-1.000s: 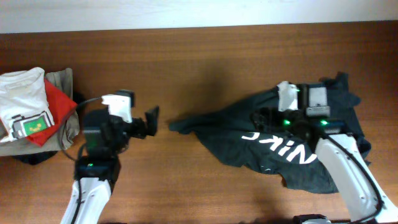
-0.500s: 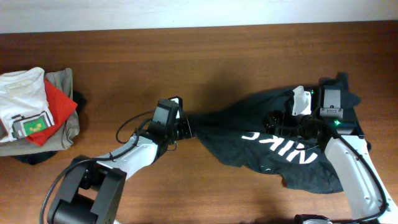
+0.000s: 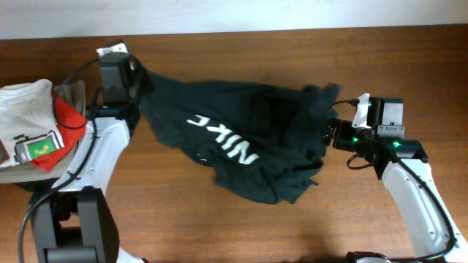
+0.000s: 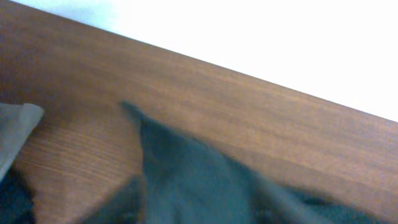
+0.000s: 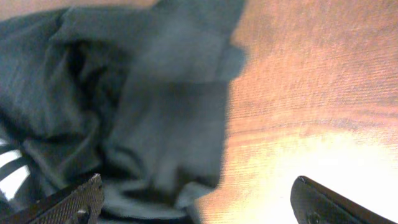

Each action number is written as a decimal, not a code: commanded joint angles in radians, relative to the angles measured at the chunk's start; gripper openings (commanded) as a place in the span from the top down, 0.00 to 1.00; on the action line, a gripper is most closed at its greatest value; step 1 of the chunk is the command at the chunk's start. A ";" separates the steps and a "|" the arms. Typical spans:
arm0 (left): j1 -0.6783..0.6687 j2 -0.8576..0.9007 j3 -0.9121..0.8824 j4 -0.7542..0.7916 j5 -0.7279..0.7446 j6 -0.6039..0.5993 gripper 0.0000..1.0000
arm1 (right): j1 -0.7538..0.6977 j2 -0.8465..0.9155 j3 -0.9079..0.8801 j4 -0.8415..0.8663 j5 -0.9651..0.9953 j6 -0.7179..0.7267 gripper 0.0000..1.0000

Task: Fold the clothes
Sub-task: 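Drag the black t-shirt leftward to the table center with both grippers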

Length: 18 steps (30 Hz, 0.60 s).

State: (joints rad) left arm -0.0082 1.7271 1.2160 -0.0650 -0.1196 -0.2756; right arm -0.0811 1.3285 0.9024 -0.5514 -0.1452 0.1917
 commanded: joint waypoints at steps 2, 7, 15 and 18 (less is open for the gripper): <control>-0.013 0.008 0.015 -0.383 0.309 0.031 0.01 | -0.005 0.064 0.008 0.039 0.019 -0.013 0.01; -0.169 0.106 0.012 -0.650 0.306 0.031 0.01 | -0.004 0.352 0.008 0.463 -0.071 -0.026 0.12; -0.182 0.244 0.011 -0.705 0.211 0.031 0.68 | -0.026 0.489 0.031 0.612 -0.058 -0.026 0.96; -0.177 0.291 0.011 -0.658 0.184 0.031 1.00 | -0.114 0.439 0.210 0.469 0.119 -0.026 0.96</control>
State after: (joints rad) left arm -0.1913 1.9553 1.2324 -0.7437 0.1226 -0.2451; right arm -0.1310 1.8130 0.9730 -0.0151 -0.1928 0.1715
